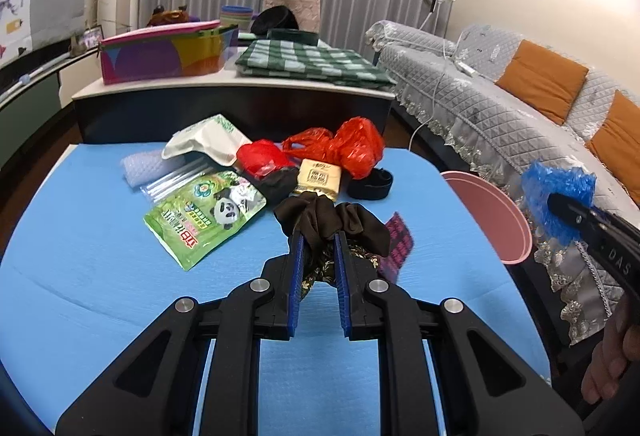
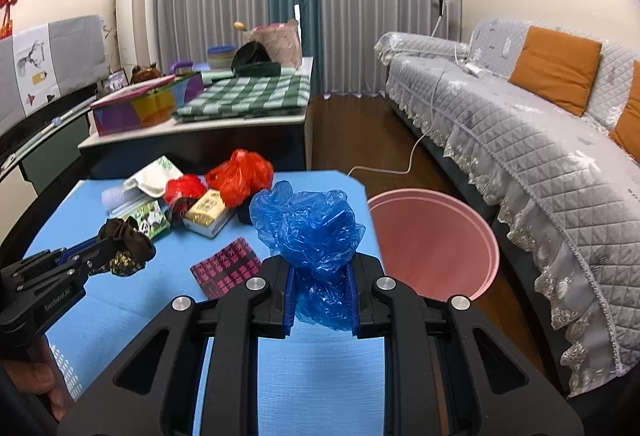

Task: Collect trash
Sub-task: 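Carry the scrunchie in the left tool while the right tool carries the bag to the pink bin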

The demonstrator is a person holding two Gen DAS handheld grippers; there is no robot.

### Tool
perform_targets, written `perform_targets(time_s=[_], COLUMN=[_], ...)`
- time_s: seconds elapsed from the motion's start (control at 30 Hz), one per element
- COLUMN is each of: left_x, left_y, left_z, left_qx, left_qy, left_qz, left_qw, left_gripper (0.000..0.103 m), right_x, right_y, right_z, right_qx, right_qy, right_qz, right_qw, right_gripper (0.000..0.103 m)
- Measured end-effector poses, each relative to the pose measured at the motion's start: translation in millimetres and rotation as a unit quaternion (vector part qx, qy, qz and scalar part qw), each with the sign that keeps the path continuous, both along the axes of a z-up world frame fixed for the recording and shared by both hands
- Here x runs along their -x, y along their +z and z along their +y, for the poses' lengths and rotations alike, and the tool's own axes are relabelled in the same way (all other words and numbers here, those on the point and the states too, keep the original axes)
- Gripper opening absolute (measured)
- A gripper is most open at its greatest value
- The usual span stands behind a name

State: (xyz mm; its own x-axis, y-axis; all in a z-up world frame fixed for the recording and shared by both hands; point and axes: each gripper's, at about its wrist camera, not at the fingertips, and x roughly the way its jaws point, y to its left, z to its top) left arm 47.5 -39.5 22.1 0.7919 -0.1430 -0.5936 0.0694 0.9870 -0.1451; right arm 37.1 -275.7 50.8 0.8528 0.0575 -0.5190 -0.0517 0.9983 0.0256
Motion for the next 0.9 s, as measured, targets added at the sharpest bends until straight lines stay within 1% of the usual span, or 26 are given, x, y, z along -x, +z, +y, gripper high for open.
perform_targets(time_s=[0.3, 0.53, 0.67, 0.77, 0.9], left_x=[8.0, 10.8, 6.4, -1.2, -15.4], left_y=[13.4, 26.9, 29.7, 35.9, 46.2], left_z=[-11.0, -31.3, -40.6, -48.1, -63.4], left_qx=[0.002, 0.003, 0.014, 0.018, 0.021], left_qy=[-0.012, -0.029, -0.04, -0.042, -0.045], left_qz=[-0.014, -0.024, -0.01, -0.01, -0.018], left_qw=[0.9998, 0.9993, 0.999, 0.9989, 0.9986], left_gripper=[0.015, 0.015, 0.015, 0.015, 0.015], right_x=[12.4, 16.0, 9.1, -1.8, -25.7], right_y=[31.3, 52.2, 65.5, 76.9, 92.1], right_z=[-21.6, -47.3, -64.8, -78.9, -96.2], right_qx=[-0.007, -0.017, -0.022, -0.031, -0.029], right_qy=[-0.001, 0.001, 0.002, 0.006, 0.023], right_qz=[-0.015, -0.014, -0.006, -0.002, 0.011], right_qw=[1.0, 1.0, 1.0, 1.0, 0.999], right_gripper=[0.02, 0.02, 0.02, 0.02, 0.02])
